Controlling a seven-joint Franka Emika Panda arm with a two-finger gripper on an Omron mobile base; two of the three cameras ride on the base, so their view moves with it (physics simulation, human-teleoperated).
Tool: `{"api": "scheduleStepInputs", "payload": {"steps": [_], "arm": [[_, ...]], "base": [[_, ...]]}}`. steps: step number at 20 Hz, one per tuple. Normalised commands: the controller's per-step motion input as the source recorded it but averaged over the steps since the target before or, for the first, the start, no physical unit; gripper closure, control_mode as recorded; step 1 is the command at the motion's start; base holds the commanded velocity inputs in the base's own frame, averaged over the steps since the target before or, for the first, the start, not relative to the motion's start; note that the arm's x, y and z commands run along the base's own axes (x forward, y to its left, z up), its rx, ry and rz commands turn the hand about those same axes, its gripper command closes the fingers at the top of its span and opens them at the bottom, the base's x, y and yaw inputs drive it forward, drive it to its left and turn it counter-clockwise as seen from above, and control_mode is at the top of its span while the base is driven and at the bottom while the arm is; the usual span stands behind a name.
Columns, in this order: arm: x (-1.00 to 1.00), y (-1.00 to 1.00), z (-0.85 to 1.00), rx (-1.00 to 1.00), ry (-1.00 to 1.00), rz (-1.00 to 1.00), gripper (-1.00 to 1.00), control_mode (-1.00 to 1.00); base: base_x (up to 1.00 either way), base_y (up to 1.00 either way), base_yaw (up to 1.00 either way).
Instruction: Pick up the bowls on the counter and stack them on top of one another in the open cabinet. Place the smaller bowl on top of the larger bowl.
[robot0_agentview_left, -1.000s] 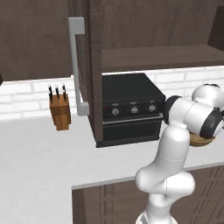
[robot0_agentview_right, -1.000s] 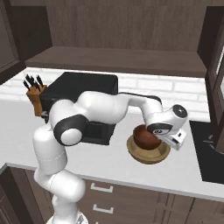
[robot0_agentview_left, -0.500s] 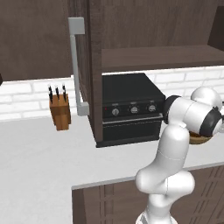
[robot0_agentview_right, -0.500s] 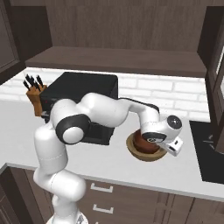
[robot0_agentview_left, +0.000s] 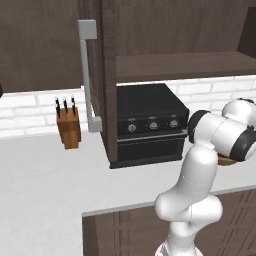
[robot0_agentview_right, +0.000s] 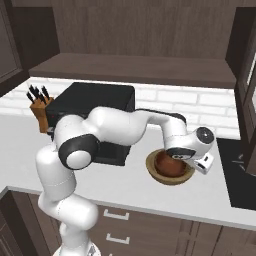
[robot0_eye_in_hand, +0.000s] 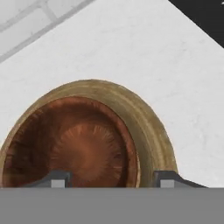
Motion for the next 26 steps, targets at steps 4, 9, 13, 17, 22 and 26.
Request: {"api": "scheduleStepInputs", "payload": {"steps": [4, 9, 13, 17, 22, 26], "arm": [[-0.34, -0.06, 0.51, 0.0, 0.17, -0.02, -1.0, -1.0], [-0.28, 0.0, -0.61, -0.2, 0.31, 0.0, -1.0, -1.0], [-0.08, 0.01, -0.26, -0.02, 0.03, 0.0, -1.0, -1.0], [-0.02, 0.0, -0.31, 0.0, 0.0, 0.0, -1.0, -1.0], [0.0, 0.02, -0.31, 0.0, 0.0, 0.0, -1.0, -1.0], [0.0, 0.02, -0.32, 0.0, 0.0, 0.0, -1.0, -1.0]], "base": [[0.0, 0.0, 0.0], [0.0, 0.0, 0.0], [0.0, 0.0, 0.0], [0.0, 0.0, 0.0], [0.0, 0.0, 0.0], [0.0, 0.0, 0.0]]}}
